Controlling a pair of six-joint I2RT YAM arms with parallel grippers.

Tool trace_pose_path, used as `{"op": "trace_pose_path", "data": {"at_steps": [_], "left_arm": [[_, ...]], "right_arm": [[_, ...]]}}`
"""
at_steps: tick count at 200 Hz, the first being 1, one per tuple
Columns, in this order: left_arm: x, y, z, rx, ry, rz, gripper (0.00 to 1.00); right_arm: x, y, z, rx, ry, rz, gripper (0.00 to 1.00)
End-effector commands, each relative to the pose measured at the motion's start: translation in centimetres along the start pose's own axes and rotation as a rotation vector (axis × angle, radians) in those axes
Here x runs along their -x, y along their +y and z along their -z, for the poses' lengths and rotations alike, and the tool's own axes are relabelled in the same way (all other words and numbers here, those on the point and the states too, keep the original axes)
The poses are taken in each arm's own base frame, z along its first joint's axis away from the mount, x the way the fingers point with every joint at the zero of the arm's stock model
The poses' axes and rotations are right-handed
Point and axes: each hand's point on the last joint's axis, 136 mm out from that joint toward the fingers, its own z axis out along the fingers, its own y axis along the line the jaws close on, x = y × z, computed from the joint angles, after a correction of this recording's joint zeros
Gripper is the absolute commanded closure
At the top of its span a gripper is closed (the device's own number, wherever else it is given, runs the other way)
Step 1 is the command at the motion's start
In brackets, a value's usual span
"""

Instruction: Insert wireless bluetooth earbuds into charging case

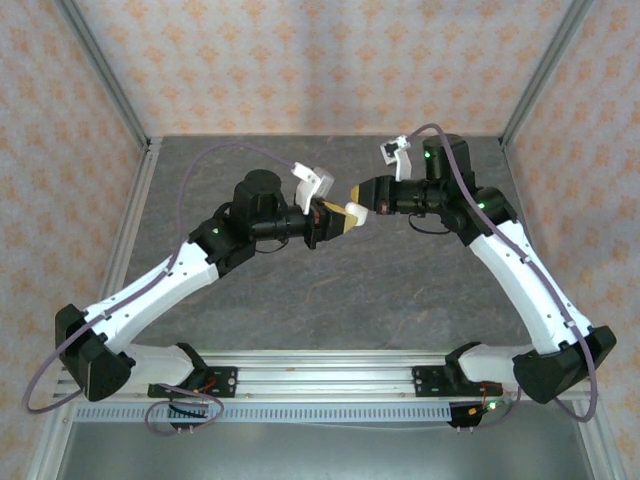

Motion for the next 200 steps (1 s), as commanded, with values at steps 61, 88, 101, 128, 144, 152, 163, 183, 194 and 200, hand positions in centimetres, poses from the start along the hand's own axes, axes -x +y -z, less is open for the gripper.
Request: {"op": "trace_pose_path", "data": {"at_steps": [61, 88, 101, 128, 144, 152, 163, 183, 194, 200], "left_arm": [[-0.8, 2.8, -0.4, 0.098, -0.035, -0.084, 1.0], [-6.0, 5.6, -0.9, 0.167, 0.081, -0.067, 1.0], [-8.7, 7.1, -1.1, 0.204, 0.145, -0.054, 1.0], [-14.6, 9.7, -1.8, 0.25, 0.287, -0.013, 1.0], [-17.9, 11.1, -2.0, 0.277, 0.369, 0.02, 1.0], [-19.5, 12.0, -2.0, 0.303, 0.417, 0.037, 1.0], [-21.4, 13.1, -1.8, 0.347, 0.484, 0.06, 0.99], [-24.1, 14.9, -1.7, 0.397, 0.6, 0.111, 0.98], [-25.1, 15.6, -1.8, 0.404, 0.639, 0.129, 0.98], [-25.4, 16.0, -1.9, 0.41, 0.648, 0.135, 0.98]], "right_arm": [[0.1, -4.0, 3.4, -0.326, -0.181, 0.068, 0.54], [2.2, -6.6, 6.4, -0.476, -0.367, 0.055, 0.34], [2.3, -8.9, 7.7, -0.59, -0.429, 0.041, 0.25], [1.4, -13.8, 9.1, -0.806, -0.466, 0.048, 0.12], [0.9, -16.6, 9.7, -0.931, -0.469, 0.035, 0.06], [0.6, -17.9, 9.9, -0.987, -0.466, 0.024, 0.04], [0.1, -19.7, 9.8, -1.047, -0.452, 0.009, 0.01], [-1.0, -22.8, 9.3, -1.088, -0.414, -0.067, 0.01], [-1.7, -24.2, 9.1, -1.092, -0.403, -0.117, 0.01], [-1.9, -24.8, 9.1, -1.098, -0.406, -0.138, 0.01]]}}
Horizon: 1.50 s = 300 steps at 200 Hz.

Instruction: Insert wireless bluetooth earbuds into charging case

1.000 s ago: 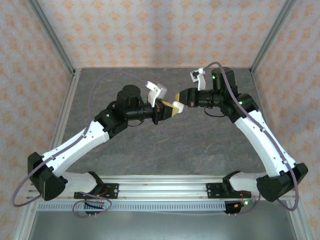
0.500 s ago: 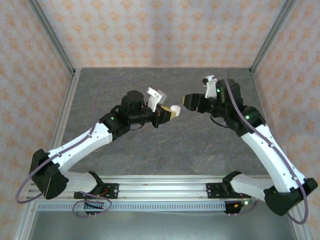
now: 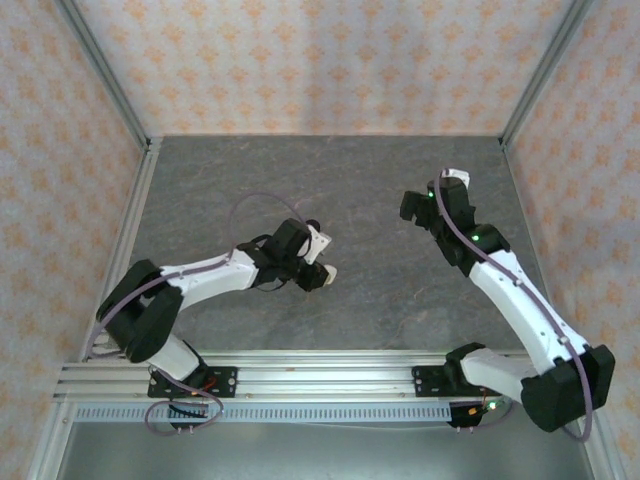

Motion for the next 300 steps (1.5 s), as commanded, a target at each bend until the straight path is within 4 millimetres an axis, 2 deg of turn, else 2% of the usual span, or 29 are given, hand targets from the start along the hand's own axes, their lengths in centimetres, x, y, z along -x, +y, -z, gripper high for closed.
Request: {"op": "trace_pose_path", "data": {"at_steps": [1, 23, 36, 64, 88, 105, 113, 117, 120, 132, 163, 206, 229, 253, 281, 300], "left_arm": [[-0.6, 1.9, -0.8, 0.061, 0.068, 0.008, 0.98], [-0.6, 3.2, -1.7, 0.076, 0.077, 0.036, 0.96], [-0.8, 4.1, -2.1, 0.088, 0.092, 0.053, 0.9], [-0.6, 5.3, -2.1, 0.123, 0.122, 0.041, 0.71], [0.5, 6.1, -0.5, 0.181, 0.106, 0.0, 0.53], [1.8, 6.9, 1.2, 0.226, 0.072, -0.005, 0.36], [2.5, 7.4, 2.2, 0.246, 0.055, -0.003, 0.25], [2.9, 7.6, 2.7, 0.254, 0.049, -0.002, 0.04], [3.2, 7.8, 3.1, 0.259, 0.043, -0.003, 0.01], [4.2, 8.5, 4.7, 0.293, 0.02, -0.01, 0.0], [6.7, 10.6, 9.7, 0.39, -0.092, -0.006, 0.0], [7.5, 15.1, 18.5, 0.645, -0.379, 0.086, 0.0], [6.6, 16.5, 22.2, 0.765, -0.562, 0.087, 0.0], [3.4, 18.9, 24.6, 0.898, -0.696, 0.165, 0.0], [-1.9, 22.5, 24.2, 0.998, -0.713, 0.294, 0.0], [-4.2, 23.7, 22.9, 1.003, -0.713, 0.336, 0.0]], "right_arm": [[0.1, -2.3, -1.6, -0.085, -0.021, -0.082, 0.01], [-0.4, -3.4, -2.8, -0.123, -0.05, -0.081, 0.01], [-0.5, -4.2, -3.4, -0.156, -0.1, -0.058, 0.01], [-1.1, -6.1, -4.3, -0.214, -0.168, -0.038, 0.01], [-1.6, -7.5, -5.0, -0.263, -0.212, -0.004, 0.01], [-1.9, -8.6, -5.5, -0.311, -0.249, -0.004, 0.01], [-2.0, -9.1, -5.7, -0.33, -0.269, -0.009, 0.01], [-2.1, -9.2, -5.8, -0.334, -0.278, -0.009, 0.01], [-2.1, -9.3, -5.9, -0.335, -0.283, -0.008, 0.01], [-1.9, -9.2, -6.0, -0.326, -0.308, -0.005, 0.01], [-3.4, -8.5, -8.2, -0.286, -0.271, 0.057, 0.01], [-4.6, -8.6, -9.0, -0.274, -0.306, 0.057, 0.01], [-5.0, -9.1, -9.0, -0.274, -0.351, 0.037, 0.01], [-4.8, -8.9, -8.9, -0.243, -0.395, 0.035, 0.01], [-5.0, -9.6, -9.0, -0.237, -0.45, 0.016, 0.01], [-5.5, -10.2, -9.3, -0.239, -0.478, -0.008, 0.01]]}}
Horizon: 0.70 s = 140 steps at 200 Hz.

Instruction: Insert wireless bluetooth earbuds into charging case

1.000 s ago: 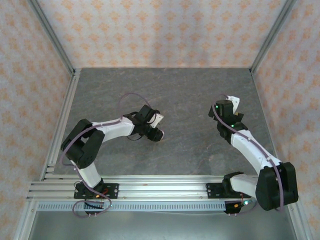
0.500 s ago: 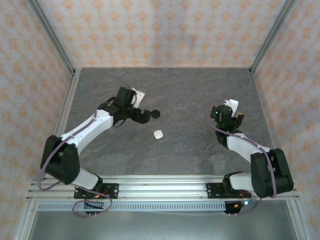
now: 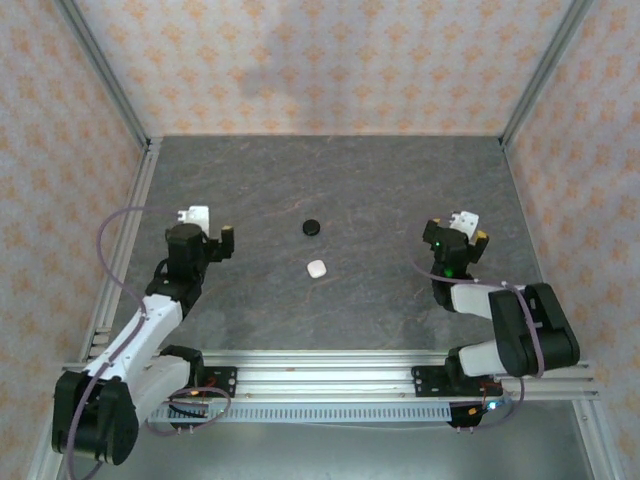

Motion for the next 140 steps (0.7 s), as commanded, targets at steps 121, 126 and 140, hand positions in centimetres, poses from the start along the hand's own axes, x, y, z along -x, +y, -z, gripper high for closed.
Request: {"op": "trace_pose_path", "data": {"at_steps": [121, 126, 140], "left_arm": [[0.6, -1.7, -6.9, -0.069, -0.116, 0.06, 0.0], [0.4, -1.8, -7.4, -0.069, -0.106, 0.06, 0.0], [-0.5, -2.0, -8.7, -0.067, -0.069, 0.052, 0.0]], "right_arm": [[-0.4, -0.1, -3.0, 0.008, 0.019, -0.06, 0.0], [-0.4, -0.1, -3.0, 0.009, 0.019, -0.061, 0.01], [-0.4, -0.1, -3.0, 0.01, 0.018, -0.059, 0.01]]}}
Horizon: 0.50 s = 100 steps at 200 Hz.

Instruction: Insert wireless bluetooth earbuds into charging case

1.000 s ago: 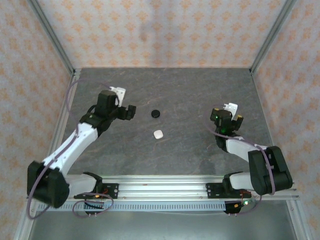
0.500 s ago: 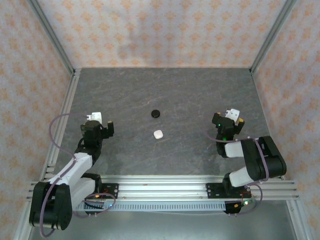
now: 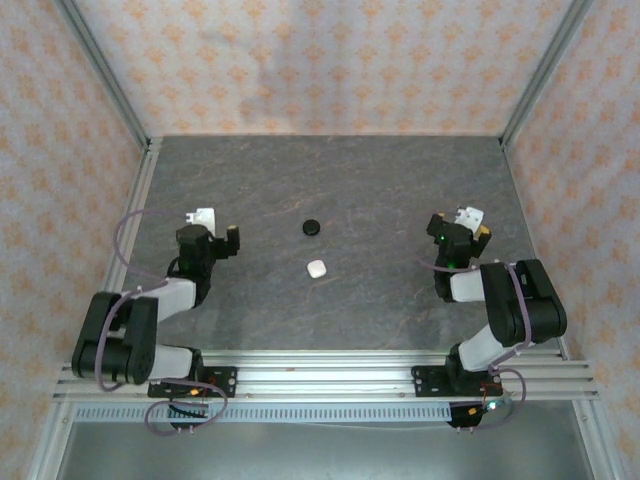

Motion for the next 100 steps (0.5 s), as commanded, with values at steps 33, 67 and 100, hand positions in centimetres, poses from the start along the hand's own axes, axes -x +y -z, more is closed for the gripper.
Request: {"op": "trace_pose_path", "data": {"at_steps": [33, 67, 100], "left_arm": [[1.06, 0.28, -1.75, 0.013, -0.058, 0.034, 0.0], [1.09, 0.29, -1.76, 0.018, -0.053, 0.029, 0.0], [1.11, 0.33, -1.76, 0.021, -0.055, 0.029, 0.0]], "right_arm": [[-0.35, 0.4, -0.01, 0.025, 0.02, -0.006, 0.01], [-0.37, 0.44, 0.0, 0.028, 0.021, -0.005, 0.01], [-0.35, 0.45, -0.01, 0.028, 0.021, -0.005, 0.01]]}}
